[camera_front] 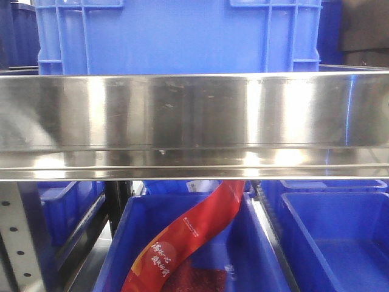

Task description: Grab PVC pipe and place in blue bin

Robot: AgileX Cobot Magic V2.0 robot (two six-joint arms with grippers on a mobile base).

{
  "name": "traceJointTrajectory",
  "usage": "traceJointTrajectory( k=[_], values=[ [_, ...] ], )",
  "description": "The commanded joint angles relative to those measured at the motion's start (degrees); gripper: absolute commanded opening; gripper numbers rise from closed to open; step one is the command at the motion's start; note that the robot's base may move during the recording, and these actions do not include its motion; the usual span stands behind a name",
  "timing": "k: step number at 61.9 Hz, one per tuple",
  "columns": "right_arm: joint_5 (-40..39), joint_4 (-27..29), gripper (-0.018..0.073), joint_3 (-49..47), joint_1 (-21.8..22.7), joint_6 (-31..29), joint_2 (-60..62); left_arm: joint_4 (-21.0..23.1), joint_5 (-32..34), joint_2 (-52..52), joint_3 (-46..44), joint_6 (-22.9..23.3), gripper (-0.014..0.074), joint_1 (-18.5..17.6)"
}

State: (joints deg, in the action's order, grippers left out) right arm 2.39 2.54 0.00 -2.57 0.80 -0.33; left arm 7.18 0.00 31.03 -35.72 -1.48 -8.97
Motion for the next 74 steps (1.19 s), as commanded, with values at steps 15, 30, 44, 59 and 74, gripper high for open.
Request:
traceJointTrajectory(
  k=[15,30,44,59,74],
  values=[
    [-0.3,-0.4,-0.0167,0.0,0.1,-0.4,0.3,0.3,1.1,-0.3,0.0,-0.1,-0.0111,0.3],
    [-0.3,-0.4,-0.0167,0.0,0.1,-0.4,0.3,-0.2,0.8,-2.1,3.4,-0.1,-0.0111,0.3],
    [-0.3,-0.4,-0.0167,0.0,0.1,-0.4,0.3,-2.7,1.5,-8.5,16.6,-0.1,-0.0111,1.5],
    [-0.3,-0.4,-0.0167,0.0,0.1,-0.4,0.3,-2.7,1.6,-21.3,29.9,-0.1,-0.0111,4.9],
    [-0.3,-0.4,-0.0167,0.0,0.1,-0.4,0.3,-6.0,-1.6,-31.0,35.7,0.1,-0.0111,10.3]
  ],
)
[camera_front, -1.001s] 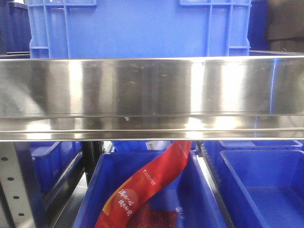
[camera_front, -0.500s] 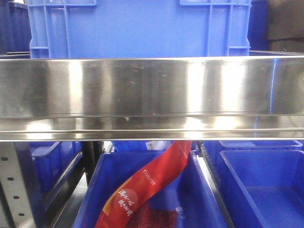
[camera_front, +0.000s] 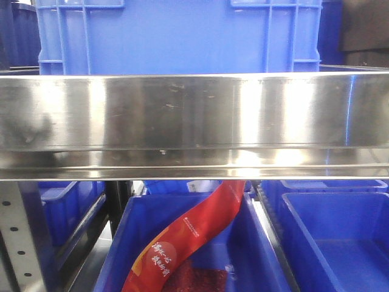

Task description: Grab PVC pipe and place in blue bin

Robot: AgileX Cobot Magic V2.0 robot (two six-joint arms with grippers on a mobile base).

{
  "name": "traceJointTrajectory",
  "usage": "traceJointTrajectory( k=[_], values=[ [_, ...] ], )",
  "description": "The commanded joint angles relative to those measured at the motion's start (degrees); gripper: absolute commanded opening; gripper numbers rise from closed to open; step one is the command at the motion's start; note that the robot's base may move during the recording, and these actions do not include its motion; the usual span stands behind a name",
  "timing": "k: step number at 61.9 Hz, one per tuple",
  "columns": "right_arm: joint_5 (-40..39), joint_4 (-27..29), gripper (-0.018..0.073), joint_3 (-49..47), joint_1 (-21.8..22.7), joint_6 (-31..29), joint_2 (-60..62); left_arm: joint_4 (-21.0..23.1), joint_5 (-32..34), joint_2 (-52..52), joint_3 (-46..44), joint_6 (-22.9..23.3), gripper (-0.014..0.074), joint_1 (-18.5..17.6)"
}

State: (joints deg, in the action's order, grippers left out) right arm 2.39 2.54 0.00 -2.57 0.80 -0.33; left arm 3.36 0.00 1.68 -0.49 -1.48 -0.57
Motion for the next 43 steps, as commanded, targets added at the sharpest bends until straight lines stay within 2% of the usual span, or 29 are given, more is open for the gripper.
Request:
traceJointTrajectory(
  k=[1,9,18,26,36,43],
  values=[
    [-0.3,-0.4,-0.0167,0.0,0.1,-0.4,0.3,-2.7,-2.6,-1.7,0.5,0.1,-0.0111,2.2],
    [-0.3,-0.4,-0.0167,0.0,0.1,-0.4,0.3,-3.7,-2.2,-1.7,0.5,0.2,-0.0111,3.9],
    [-0.3,-0.4,-0.0167,0.0,0.1,-0.4,0.3,-3.7,-0.4,-1.7,0.5,0.2,-0.0111,3.5],
    [-0.3,-0.4,-0.0167,0.0,0.1,-0.4,0.3,-3.7,0.0,-1.7,0.5,0.2,-0.0111,2.1],
    [-0.3,-0.4,-0.0167,0.0,0.1,-0.4,0.3,-3.7,0.0,-1.7,0.5,0.2,-0.0111,-1.3],
    [-0.3,-0.4,-0.0167,0.0,0.1,-0.4,0.3,-3.7,0.0,-1.7,0.5,0.2,-0.0111,-2.1]
  ],
)
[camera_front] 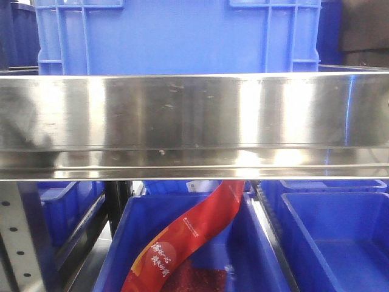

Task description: Grab PVC pipe and place in blue bin

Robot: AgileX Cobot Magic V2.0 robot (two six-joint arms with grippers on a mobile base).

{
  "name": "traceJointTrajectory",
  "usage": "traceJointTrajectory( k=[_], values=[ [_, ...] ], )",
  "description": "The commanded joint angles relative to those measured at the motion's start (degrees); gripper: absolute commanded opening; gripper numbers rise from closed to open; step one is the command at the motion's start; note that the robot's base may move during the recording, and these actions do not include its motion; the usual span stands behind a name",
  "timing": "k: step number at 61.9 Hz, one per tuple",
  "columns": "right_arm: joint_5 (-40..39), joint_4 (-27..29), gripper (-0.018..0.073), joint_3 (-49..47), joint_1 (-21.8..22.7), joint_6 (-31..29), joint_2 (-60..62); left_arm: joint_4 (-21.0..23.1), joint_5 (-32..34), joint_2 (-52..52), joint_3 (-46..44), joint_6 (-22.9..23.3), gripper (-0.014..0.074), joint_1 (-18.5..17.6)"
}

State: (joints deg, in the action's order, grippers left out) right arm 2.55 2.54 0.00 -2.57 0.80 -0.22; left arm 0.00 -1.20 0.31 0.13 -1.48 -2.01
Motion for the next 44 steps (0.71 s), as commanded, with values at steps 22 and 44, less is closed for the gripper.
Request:
traceJointTrajectory(
  k=[22,44],
  values=[
    [-0.5,-0.4,-0.0167,0.0,0.1,-0.4,0.2,-0.3,1.2,-0.3,-0.1,0.2,-0.0111,-0.4],
    [-0.5,-0.4,-0.0167,0.0,0.1,-0.4,0.2,-0.3,1.2,-0.3,-0.1,0.2,-0.0111,-0.4]
  ],
)
